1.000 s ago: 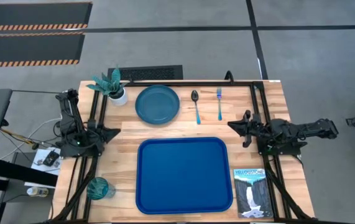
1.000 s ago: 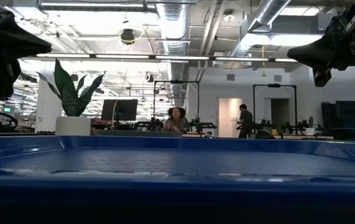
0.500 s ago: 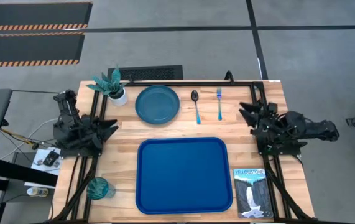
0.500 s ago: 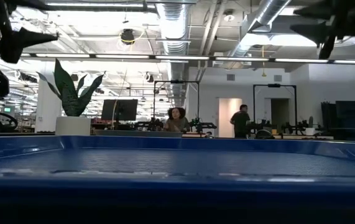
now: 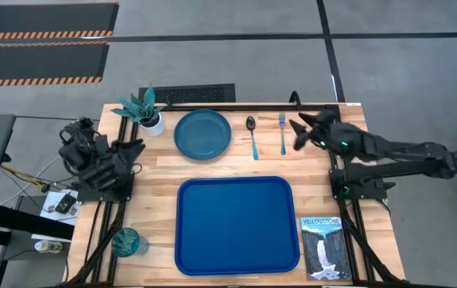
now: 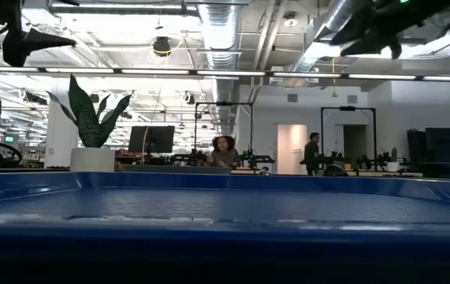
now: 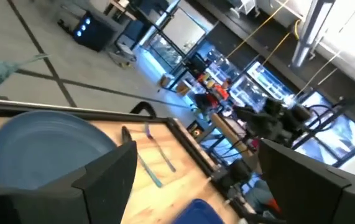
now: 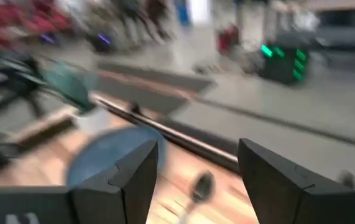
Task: Pick and place plate/cup/fork/spoon on tray
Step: Put the iridescent fork on the blue tray
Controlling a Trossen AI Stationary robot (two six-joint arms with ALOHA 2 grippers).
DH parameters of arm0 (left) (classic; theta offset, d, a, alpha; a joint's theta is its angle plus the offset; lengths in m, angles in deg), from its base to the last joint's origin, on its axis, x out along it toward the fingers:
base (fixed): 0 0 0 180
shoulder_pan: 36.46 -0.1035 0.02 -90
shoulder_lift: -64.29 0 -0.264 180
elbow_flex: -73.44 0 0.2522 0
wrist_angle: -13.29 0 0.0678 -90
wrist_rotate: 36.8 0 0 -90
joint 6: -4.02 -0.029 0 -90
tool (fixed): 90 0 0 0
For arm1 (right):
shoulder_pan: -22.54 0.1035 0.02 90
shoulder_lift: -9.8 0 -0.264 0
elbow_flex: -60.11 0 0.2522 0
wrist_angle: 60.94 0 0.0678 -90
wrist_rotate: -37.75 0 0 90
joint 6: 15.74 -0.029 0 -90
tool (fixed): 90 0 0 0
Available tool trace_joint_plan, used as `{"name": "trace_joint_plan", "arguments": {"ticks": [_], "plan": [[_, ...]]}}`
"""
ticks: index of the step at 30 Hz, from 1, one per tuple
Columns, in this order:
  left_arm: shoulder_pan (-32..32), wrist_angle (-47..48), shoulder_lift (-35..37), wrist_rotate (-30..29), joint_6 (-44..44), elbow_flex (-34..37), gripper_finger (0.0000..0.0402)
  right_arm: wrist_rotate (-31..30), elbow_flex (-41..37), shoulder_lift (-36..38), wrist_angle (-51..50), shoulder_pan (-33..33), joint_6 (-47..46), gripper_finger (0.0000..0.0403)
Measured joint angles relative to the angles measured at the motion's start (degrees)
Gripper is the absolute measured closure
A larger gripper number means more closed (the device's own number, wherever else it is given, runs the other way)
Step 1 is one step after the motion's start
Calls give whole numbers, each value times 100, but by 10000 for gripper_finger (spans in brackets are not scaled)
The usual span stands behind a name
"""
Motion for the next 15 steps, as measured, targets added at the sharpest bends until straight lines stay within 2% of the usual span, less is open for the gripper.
{"name": "trace_joint_plan", "arguments": {"ticks": [4, 9, 13, 15], "plan": [[0, 62, -3, -61, -47, -41, 86, 227, 510, -950, -895, -565, -372, 160], [0, 53, -12, 109, -179, -296, 87, 492, 602, -1730, -1139, -1220, -792, 159], [56, 74, -98, 712, -784, -1261, 87, 1124, 602, -2097, -1116, -1711, -856, 158], [107, 372, -308, 692, -1172, -1817, 87, 1485, 602, -2224, -1115, -1901, -869, 158]]}}
